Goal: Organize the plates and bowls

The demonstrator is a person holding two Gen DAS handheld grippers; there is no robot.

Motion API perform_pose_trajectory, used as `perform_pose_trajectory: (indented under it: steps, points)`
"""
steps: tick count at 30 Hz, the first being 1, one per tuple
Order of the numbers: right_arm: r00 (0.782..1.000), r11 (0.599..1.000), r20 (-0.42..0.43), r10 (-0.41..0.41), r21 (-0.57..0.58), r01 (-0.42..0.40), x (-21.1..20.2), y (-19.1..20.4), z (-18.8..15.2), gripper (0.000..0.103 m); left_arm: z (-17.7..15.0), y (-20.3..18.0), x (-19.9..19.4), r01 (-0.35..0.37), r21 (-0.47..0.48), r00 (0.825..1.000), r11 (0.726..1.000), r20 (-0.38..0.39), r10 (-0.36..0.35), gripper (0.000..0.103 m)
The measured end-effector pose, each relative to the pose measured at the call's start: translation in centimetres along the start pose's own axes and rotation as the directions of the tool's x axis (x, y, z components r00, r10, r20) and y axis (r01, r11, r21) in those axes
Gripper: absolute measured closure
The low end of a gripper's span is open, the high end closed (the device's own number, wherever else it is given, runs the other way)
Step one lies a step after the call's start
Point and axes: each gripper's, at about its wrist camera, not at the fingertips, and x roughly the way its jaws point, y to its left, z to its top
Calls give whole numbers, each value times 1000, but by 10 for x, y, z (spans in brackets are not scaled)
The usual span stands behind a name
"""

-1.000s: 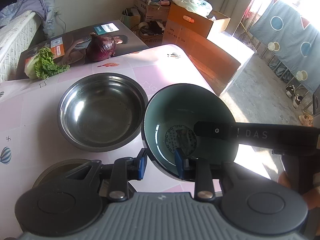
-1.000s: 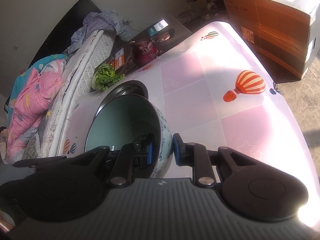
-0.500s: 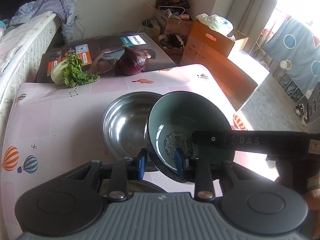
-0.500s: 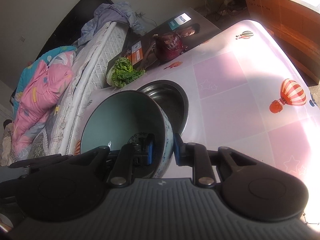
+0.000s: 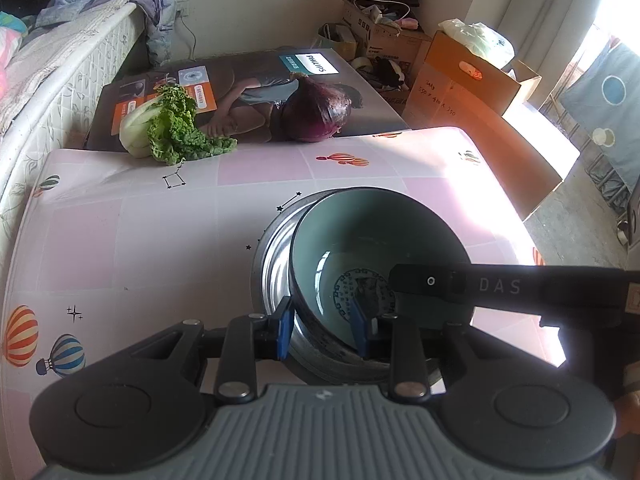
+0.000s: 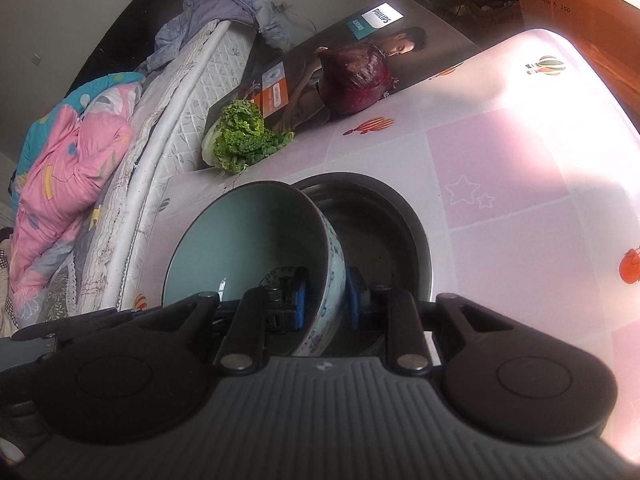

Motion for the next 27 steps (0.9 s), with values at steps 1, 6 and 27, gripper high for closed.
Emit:
perform_pose_trajectory:
  steps: [1, 6, 27]
  points:
    - [1000, 1000, -7, -3, 4, 3, 5, -2, 0, 82, 0, 2, 5, 0, -5, 1000, 1000, -10, 0, 73]
    - [999, 999, -6, -37, -7, 37, 19, -6, -3, 78, -5, 11, 15, 28, -31, 999, 999, -39, -30, 73]
    - [944, 982, 276, 178, 13, -189, -128, 0, -42, 22, -80, 36, -154, 67, -6, 983, 998, 170, -65, 15]
